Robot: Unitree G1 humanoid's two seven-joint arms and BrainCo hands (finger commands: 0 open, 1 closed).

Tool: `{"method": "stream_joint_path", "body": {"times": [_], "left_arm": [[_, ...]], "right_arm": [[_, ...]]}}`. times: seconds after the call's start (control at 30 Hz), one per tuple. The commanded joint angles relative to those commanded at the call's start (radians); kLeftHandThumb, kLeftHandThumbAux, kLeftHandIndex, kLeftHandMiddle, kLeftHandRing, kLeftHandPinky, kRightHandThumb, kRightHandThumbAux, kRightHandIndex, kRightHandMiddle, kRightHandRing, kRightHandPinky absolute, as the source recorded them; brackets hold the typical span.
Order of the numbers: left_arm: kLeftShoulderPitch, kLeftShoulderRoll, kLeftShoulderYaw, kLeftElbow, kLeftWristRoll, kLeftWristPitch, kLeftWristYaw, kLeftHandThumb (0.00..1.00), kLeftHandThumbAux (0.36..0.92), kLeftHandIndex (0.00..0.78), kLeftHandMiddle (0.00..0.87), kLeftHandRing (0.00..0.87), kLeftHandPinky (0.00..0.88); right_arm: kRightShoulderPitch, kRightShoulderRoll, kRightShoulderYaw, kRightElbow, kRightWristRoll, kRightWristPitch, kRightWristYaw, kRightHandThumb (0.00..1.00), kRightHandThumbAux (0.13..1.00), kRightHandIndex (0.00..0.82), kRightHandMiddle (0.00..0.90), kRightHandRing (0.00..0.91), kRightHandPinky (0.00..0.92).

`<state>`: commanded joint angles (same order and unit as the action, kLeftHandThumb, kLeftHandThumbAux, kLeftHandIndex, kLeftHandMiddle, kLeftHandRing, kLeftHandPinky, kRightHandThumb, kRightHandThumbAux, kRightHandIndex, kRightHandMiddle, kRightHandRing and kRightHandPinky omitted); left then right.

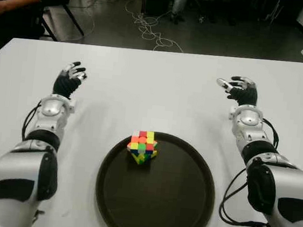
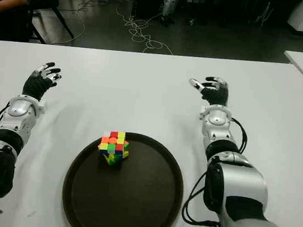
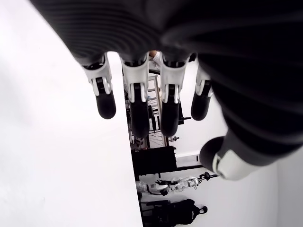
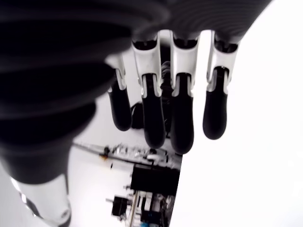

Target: Pick up the Rubik's Cube and put it in the plate

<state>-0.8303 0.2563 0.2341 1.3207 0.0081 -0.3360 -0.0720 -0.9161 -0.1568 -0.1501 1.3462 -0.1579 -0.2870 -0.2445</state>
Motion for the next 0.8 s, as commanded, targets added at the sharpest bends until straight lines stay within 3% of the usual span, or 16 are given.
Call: {"method": "stream_joint_path", "body": {"times": [0.2, 0.53, 0.8], "left_arm": [[-0.001, -0.004, 0.003, -0.001, -0.003, 0.004, -0.006, 0.179, 0.664, 0.11, 0.172, 0.143, 0.096], [-0.002, -0.007, 0.001, -0.002, 0.003, -0.001, 0.006, 0.169, 0.656, 0.123, 0.177, 0.142, 0.102], [-0.003, -0.003, -0.008, 0.0, 0.012, -0.001, 0.006, 0.149, 0.661, 0.123, 0.181, 0.149, 0.106]], "right_arm": [[0.009, -0.002, 0.034, 0.002, -0.03, -0.018, 0.0, 0.0, 0.725, 0.353, 0.455, 0.489, 0.508], [0.008, 0.001, 0.049, 0.004, -0.047, -0.016, 0.0, 0.0, 0.649, 0.303, 0.421, 0.475, 0.49], [0.009, 0.001, 0.054, 0.005, -0.049, -0.015, -0.004, 0.0, 0.64, 0.283, 0.393, 0.453, 0.474]]}}
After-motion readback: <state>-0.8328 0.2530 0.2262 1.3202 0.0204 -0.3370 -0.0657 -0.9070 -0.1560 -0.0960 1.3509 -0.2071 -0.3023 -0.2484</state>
